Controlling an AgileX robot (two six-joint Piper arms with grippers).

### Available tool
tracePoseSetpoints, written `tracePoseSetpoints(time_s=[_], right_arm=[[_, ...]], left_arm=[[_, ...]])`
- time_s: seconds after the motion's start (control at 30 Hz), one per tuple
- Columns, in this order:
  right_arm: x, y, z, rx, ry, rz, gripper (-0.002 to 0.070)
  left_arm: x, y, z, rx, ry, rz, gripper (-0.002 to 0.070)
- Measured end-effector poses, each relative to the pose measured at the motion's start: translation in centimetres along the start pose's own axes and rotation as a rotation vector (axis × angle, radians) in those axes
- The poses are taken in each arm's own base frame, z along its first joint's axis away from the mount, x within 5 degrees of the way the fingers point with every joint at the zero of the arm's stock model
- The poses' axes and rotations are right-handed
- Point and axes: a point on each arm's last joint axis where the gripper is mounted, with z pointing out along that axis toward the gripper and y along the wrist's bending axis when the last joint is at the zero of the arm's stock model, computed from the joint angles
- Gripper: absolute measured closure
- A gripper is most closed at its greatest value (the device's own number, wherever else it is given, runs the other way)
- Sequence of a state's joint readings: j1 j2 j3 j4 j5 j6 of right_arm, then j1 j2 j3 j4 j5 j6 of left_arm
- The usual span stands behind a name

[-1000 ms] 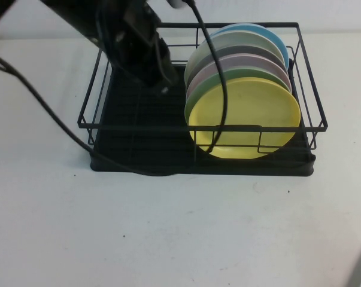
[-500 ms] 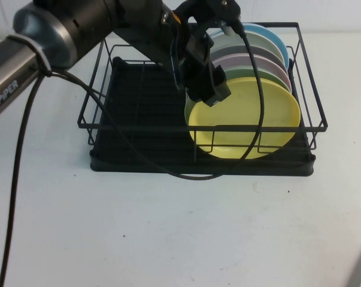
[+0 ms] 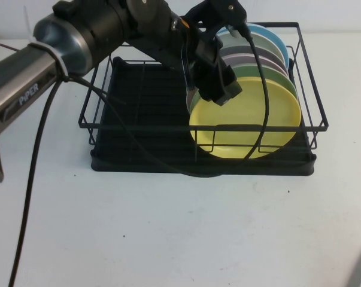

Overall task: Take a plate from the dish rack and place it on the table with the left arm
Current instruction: Grasp the plate from the shelf

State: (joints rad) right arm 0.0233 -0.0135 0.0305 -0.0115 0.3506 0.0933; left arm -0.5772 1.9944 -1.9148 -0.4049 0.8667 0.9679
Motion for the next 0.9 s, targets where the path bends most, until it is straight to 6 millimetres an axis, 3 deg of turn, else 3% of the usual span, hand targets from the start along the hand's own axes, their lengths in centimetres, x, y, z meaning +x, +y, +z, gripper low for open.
tracePoseSetpoints(time_s=[0.3,0.5,0.9], right_arm=[[0.0,0.0,0.0,0.0,0.0,0.0,0.0696],[0.0,0.0,0.0,0.0,0.0,0.0,0.0696],[0.0,0.0,0.0,0.0,0.0,0.0,0.0697]], left_arm=[[-0.1,0.1,0.4,-0.006,-0.018,0.006,0.0268],[0.6,0.2,0.1,-0.019,0.069,0.068,0.0268],[-1.3,-0.3,-4.7,-0.042,0.013,0.08,0.0267]])
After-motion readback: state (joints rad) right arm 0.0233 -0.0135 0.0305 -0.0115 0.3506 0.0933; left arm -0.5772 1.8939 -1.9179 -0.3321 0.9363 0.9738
